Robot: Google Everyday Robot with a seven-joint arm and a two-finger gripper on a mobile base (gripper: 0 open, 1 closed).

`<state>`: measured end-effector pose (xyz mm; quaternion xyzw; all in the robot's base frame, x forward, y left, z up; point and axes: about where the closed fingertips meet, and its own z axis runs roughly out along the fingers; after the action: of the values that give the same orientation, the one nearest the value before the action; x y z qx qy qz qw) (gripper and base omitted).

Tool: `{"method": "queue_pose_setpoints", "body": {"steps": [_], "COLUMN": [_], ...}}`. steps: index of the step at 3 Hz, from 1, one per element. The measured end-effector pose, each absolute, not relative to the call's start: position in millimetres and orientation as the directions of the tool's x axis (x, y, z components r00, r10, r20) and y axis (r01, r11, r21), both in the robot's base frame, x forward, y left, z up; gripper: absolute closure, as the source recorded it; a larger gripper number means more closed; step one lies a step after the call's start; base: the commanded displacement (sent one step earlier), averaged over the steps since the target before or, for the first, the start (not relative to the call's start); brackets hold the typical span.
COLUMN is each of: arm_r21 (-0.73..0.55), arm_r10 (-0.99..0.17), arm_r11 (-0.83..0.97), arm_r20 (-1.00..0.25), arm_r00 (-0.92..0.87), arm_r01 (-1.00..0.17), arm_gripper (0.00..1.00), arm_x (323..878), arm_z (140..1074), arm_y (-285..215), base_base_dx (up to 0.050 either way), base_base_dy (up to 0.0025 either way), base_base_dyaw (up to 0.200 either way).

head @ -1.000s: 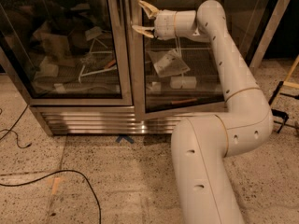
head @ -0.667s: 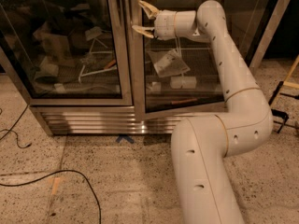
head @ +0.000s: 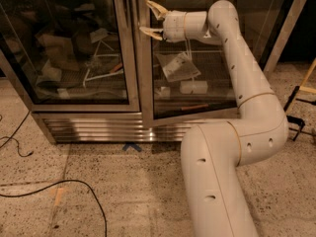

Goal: Pick orange can from top drawer and place on counter

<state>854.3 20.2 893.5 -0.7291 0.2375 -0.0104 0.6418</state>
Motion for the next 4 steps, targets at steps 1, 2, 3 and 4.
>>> {"method": "queue_pose_setpoints", "body": {"steps": [1, 2, 3, 4], "arm_r21": [-0.941, -0.941, -0.941, -0.941], "arm_r10": [-0.36, -0.36, -0.361, -0.361], "arm_r11": [-0.063, -0.063, -0.063, -0.063], "arm_r20": [-0.29, -0.29, -0.29, -0.29], "arm_r00": [0.887, 0.887, 0.887, 0.887], "arm_r01": [-0.333, -0.333, -0.333, -0.333], "arm_gripper": [0.27, 0.04, 0.0, 0.0], "arm_x": [852.9, 858.0, 853.5, 853.5], "arm_z": [892.7, 893.2, 890.9, 890.9], "arm_y": [20.9, 19.3, 21.1, 21.1], "base_base_dx": [0.0, 0.0, 0.0, 0.0], "base_base_dy": [0.0, 0.0, 0.0, 0.0], "base_base_dyaw": [0.0, 0.0, 0.0, 0.0]}}
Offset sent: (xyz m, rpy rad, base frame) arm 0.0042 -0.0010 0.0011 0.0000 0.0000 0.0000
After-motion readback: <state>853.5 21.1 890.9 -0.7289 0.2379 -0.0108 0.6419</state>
